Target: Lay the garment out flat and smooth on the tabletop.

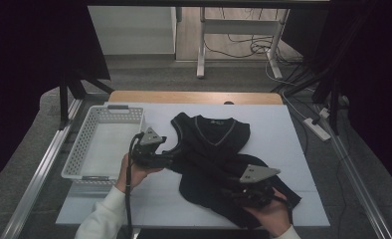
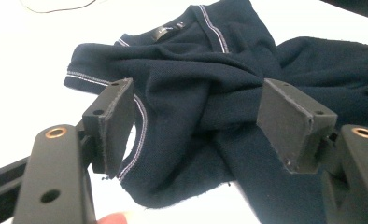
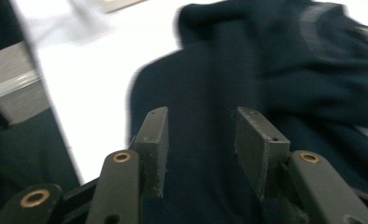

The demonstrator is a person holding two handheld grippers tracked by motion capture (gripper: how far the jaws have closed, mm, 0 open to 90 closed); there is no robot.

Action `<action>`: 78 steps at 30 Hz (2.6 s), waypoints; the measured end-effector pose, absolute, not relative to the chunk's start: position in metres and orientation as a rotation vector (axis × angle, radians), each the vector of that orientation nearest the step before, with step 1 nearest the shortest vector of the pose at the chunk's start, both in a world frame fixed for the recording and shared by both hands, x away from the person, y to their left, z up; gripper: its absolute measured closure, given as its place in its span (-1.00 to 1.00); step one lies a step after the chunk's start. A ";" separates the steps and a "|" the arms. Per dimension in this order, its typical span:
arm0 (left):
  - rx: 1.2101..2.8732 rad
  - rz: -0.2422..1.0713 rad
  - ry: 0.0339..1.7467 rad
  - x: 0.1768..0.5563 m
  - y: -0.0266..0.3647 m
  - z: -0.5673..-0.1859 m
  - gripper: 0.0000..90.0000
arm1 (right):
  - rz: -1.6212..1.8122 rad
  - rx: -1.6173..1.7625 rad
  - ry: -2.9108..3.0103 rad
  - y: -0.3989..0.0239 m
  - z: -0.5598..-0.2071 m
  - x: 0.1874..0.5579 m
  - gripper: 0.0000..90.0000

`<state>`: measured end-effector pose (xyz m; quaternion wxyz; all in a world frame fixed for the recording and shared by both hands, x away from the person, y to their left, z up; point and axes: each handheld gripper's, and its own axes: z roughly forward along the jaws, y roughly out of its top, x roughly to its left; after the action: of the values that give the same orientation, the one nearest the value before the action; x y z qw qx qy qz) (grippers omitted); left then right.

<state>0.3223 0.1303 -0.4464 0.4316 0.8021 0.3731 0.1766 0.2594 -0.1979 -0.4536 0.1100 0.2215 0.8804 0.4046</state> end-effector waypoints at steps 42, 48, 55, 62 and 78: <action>1.981 0.452 0.936 0.321 0.134 -0.445 -0.37 | 1.229 0.529 2.841 -0.141 -0.475 0.232 0.76; 1.986 0.446 0.938 0.322 0.135 -0.446 -0.37 | 1.229 0.610 2.785 -0.145 -0.482 0.254 0.47; 1.991 0.444 0.939 0.323 0.135 -0.447 -0.38 | 1.077 0.842 2.627 -0.192 -0.494 0.288 0.27; 1.997 0.451 0.936 0.323 0.134 -0.447 -0.38 | 1.137 0.703 2.606 -0.193 -0.471 0.263 0.21; 1.991 0.452 0.935 0.322 0.134 -0.446 -0.38 | 0.970 0.663 2.775 -0.175 -0.504 0.268 0.77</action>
<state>0.3218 0.1337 -0.4463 0.4332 0.7992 0.3753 0.1812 0.2682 -0.1747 -0.5037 0.0641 0.2197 0.9190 0.3212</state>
